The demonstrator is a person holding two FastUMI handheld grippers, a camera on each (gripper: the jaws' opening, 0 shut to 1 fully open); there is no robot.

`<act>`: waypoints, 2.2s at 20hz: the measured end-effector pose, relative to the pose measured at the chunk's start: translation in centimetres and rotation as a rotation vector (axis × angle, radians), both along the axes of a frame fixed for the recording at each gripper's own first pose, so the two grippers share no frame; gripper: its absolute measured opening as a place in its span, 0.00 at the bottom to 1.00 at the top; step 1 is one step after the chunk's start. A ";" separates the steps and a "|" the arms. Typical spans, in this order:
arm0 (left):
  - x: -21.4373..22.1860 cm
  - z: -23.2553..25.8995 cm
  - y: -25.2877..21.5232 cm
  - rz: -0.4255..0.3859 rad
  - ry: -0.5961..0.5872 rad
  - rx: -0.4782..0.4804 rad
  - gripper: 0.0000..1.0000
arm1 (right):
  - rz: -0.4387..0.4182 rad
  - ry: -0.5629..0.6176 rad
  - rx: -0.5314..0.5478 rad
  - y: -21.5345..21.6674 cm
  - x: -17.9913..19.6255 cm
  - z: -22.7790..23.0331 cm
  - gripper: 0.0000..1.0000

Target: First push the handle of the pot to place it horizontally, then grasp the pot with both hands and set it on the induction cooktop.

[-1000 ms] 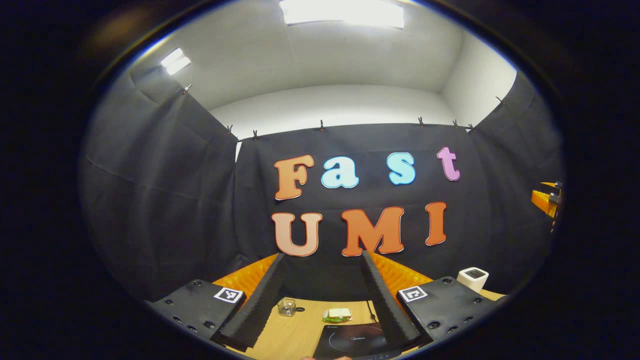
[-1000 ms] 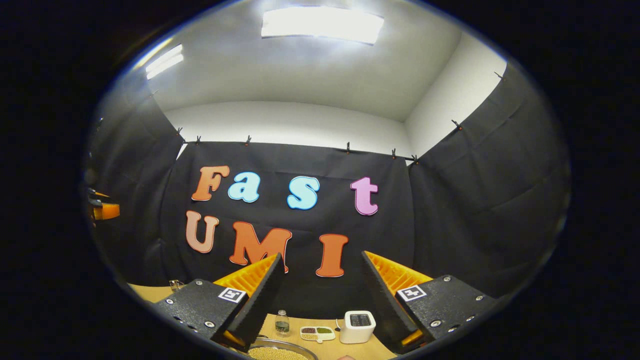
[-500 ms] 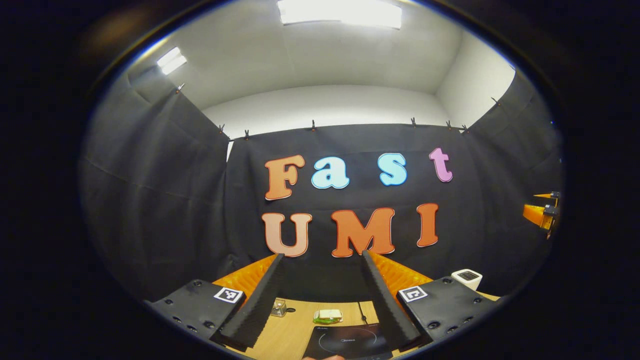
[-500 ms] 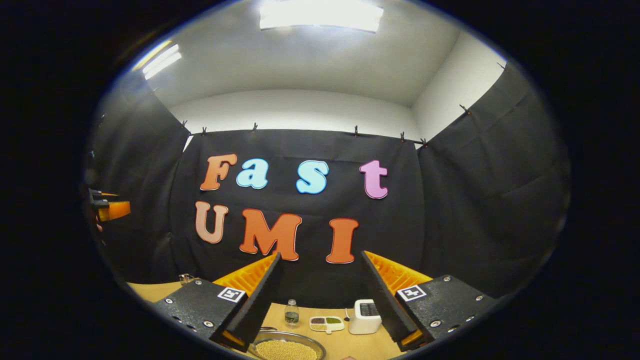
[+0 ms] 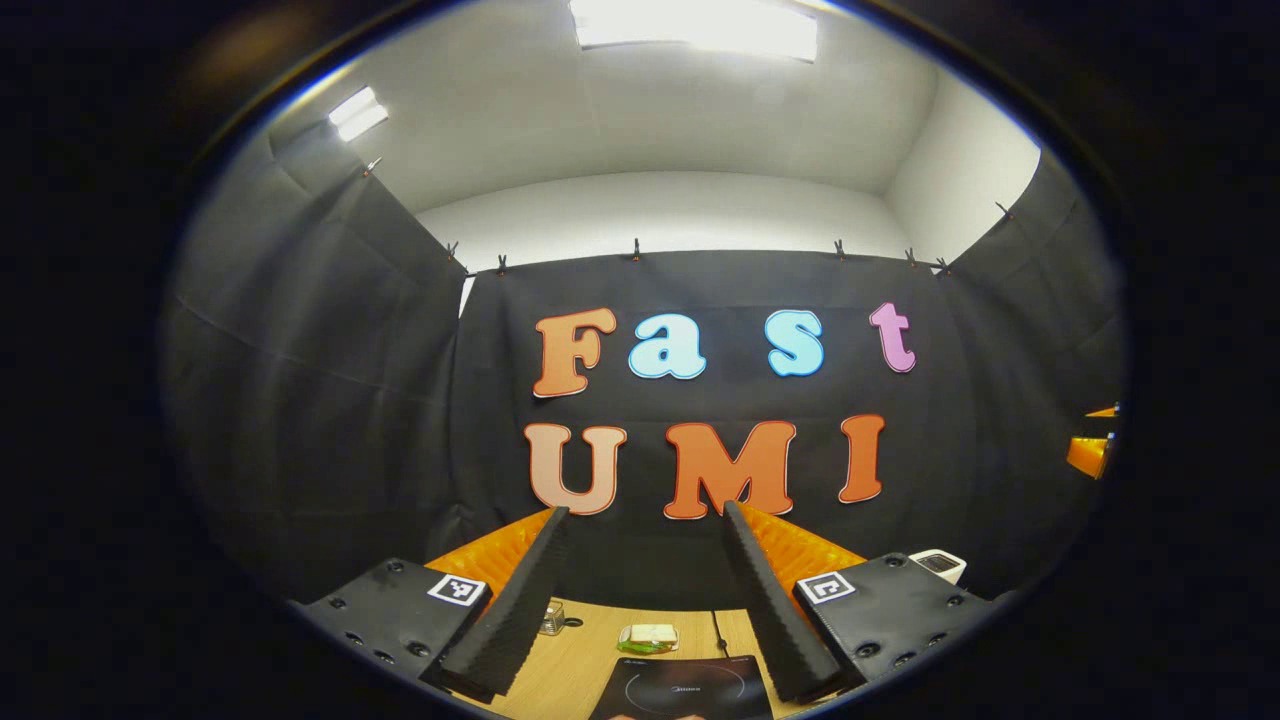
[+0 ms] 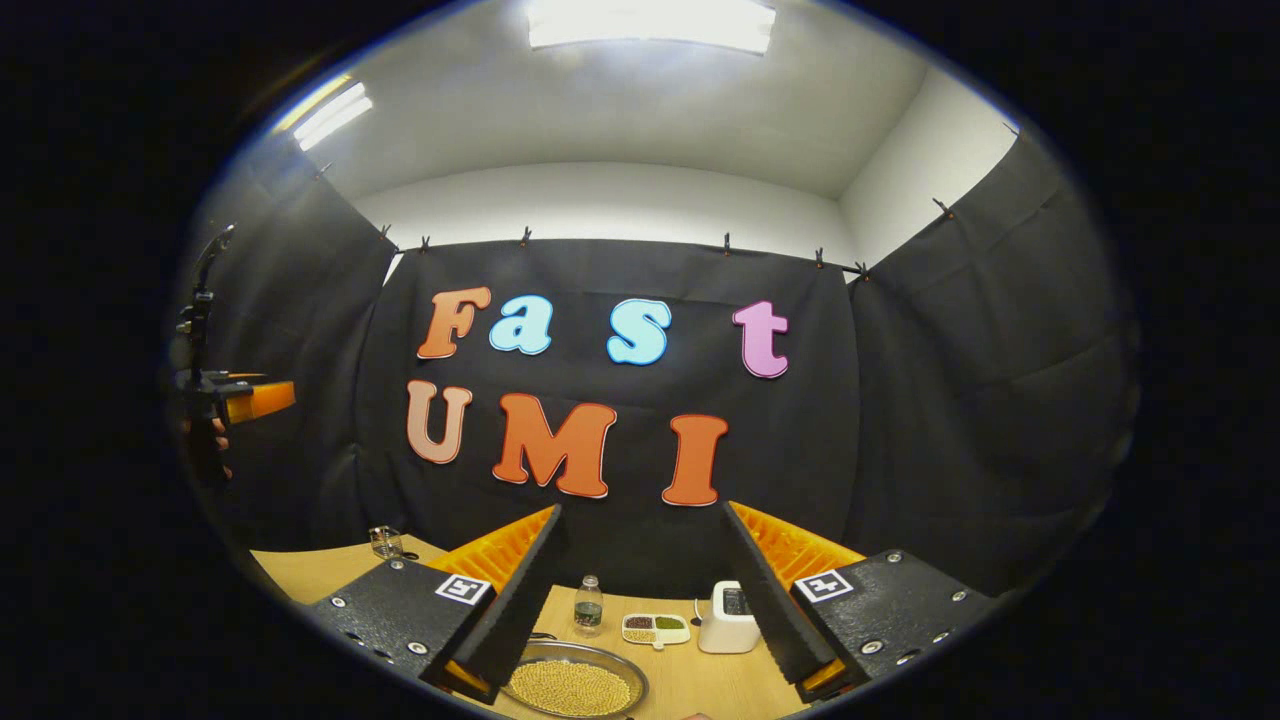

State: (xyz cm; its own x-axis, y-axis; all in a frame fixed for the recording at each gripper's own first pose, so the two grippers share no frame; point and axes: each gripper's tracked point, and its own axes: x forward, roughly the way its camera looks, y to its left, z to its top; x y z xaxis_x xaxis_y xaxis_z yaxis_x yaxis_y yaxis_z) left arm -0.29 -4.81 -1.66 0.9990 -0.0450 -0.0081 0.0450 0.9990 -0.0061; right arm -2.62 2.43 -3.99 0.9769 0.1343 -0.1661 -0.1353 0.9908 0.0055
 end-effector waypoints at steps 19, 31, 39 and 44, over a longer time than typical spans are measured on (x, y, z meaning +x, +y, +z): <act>0.7 -5.8 1.3 0.044 0.104 0.029 0.98 | 0.175 0.819 0.103 4.8 -8.6 -26.3 0.53; 0.8 -7.3 1.3 0.047 0.122 0.054 0.97 | 0.241 1.177 0.129 8.4 -16.4 -35.4 0.06; 0.3 -7.4 1.3 0.050 0.121 0.052 0.97 | 0.253 1.449 0.232 10.1 -21.1 -40.0 0.00; -0.3 -7.4 1.0 0.042 0.118 0.046 0.97 | 0.239 1.494 0.249 10.4 -21.4 -41.8 0.00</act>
State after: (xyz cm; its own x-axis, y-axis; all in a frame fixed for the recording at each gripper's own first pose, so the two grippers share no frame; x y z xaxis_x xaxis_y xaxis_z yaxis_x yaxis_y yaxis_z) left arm -0.56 -3.76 -9.03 0.9919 0.0002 -0.1268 0.0045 0.9993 0.0370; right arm -24.06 12.84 -45.75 -0.1052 0.4311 -0.8961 -0.0065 0.9008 0.4341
